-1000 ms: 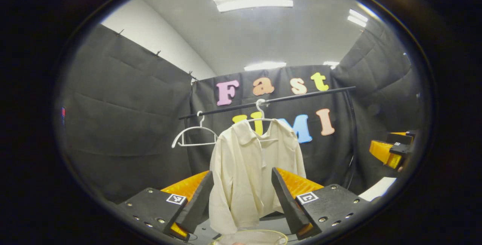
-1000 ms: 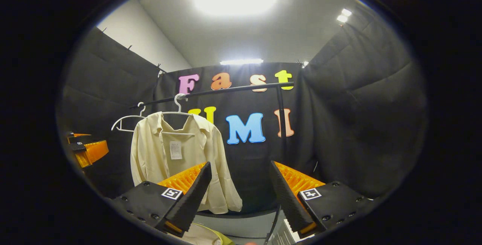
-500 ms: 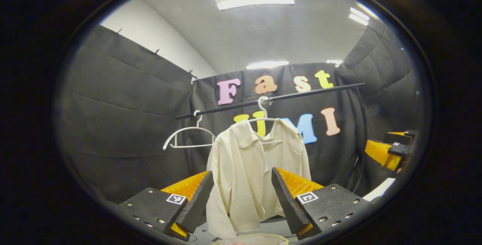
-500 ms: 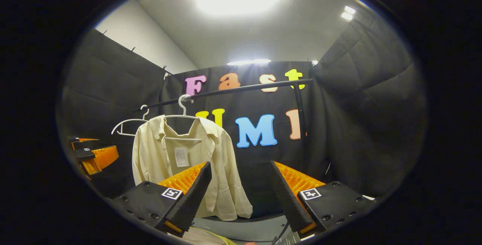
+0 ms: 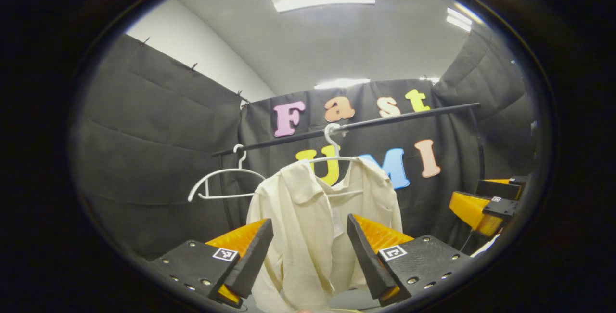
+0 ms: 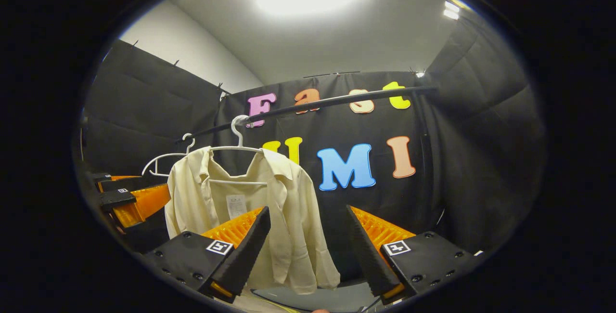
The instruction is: Grasp the clothes on the hanger with both hands and then place them into the laundry hamper below.
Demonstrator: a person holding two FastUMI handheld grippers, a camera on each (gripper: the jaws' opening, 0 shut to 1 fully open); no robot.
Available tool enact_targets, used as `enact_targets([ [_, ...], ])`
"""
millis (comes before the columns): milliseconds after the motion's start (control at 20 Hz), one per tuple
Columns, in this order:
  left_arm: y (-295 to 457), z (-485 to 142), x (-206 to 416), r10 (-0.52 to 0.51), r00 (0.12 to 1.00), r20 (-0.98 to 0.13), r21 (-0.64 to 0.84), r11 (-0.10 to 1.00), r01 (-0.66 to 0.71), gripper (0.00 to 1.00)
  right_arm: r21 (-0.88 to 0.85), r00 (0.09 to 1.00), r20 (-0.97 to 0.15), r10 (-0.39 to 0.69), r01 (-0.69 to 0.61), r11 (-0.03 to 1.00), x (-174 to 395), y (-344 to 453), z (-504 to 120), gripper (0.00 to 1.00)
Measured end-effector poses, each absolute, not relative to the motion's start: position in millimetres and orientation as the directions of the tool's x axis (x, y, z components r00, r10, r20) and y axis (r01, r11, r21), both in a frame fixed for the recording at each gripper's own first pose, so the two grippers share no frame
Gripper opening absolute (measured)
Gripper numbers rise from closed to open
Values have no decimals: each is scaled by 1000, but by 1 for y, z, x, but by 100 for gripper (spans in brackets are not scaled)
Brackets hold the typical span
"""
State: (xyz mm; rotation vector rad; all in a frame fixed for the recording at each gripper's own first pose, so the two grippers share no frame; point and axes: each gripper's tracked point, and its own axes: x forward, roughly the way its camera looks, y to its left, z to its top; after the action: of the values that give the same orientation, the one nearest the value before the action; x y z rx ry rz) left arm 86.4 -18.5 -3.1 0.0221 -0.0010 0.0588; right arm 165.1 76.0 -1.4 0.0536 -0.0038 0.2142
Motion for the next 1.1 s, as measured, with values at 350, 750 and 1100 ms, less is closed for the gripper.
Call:
enact_targets([
  [350, -20, -18, 148, 91, 996, -14, 32, 995, -91, 90, 60, 960, 19, 281, -281, 958, 222, 104, -5, 97],
  [750, -15, -34, 209, 152, 988, -22, 63, 987, -150, 91, 107, 943, -2, 333, -331, 938, 288, 139, -18, 98],
  [1100, -1, -53, 245, 219, 975, -41, 87, 973, -215, 91, 140, 928, -52, 370, -360, 922, 337, 172, -40, 95],
])
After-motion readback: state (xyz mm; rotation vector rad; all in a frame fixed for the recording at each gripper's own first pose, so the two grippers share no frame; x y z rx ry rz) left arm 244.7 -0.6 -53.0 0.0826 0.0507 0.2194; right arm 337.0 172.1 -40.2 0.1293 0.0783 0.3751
